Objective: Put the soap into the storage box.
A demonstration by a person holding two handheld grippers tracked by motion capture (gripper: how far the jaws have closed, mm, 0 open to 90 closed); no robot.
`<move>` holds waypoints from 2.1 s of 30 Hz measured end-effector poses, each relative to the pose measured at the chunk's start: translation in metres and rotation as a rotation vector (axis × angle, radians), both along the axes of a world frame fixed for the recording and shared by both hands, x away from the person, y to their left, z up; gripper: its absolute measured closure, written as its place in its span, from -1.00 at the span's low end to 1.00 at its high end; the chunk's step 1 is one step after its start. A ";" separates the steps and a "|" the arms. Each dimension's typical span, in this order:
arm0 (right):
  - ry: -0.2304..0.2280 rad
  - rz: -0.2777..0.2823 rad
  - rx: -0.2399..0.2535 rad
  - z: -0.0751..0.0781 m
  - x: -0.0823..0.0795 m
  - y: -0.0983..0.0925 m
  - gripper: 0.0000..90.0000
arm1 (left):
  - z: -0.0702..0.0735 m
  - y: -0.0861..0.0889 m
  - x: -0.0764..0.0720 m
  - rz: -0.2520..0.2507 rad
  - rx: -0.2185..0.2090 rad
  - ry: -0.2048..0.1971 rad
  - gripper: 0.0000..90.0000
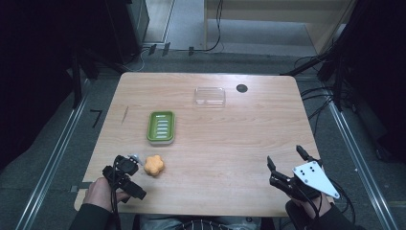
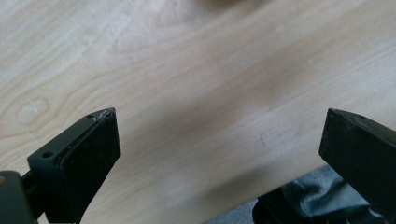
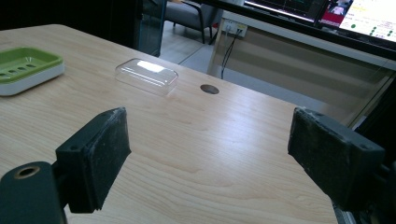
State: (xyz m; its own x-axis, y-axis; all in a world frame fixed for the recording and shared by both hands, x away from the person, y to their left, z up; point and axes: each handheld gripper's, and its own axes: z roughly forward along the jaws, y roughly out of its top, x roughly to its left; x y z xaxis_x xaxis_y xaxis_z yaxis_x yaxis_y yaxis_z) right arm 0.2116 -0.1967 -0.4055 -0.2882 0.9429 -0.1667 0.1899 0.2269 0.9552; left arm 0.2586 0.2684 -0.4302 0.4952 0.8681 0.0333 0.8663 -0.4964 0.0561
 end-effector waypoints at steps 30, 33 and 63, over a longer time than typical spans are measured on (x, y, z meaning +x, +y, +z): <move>0.002 -0.005 0.002 0.000 -0.001 -0.001 -0.70 | -0.002 -0.025 0.036 0.019 -0.044 -0.018 -1.00; 0.002 -0.004 0.002 0.000 -0.001 -0.002 -0.70 | -0.004 -0.028 0.040 0.020 -0.045 -0.020 -1.00; 0.003 -0.007 0.003 0.000 -0.001 -0.002 -0.70 | -0.009 -0.033 0.052 -0.040 -0.038 -0.048 -0.13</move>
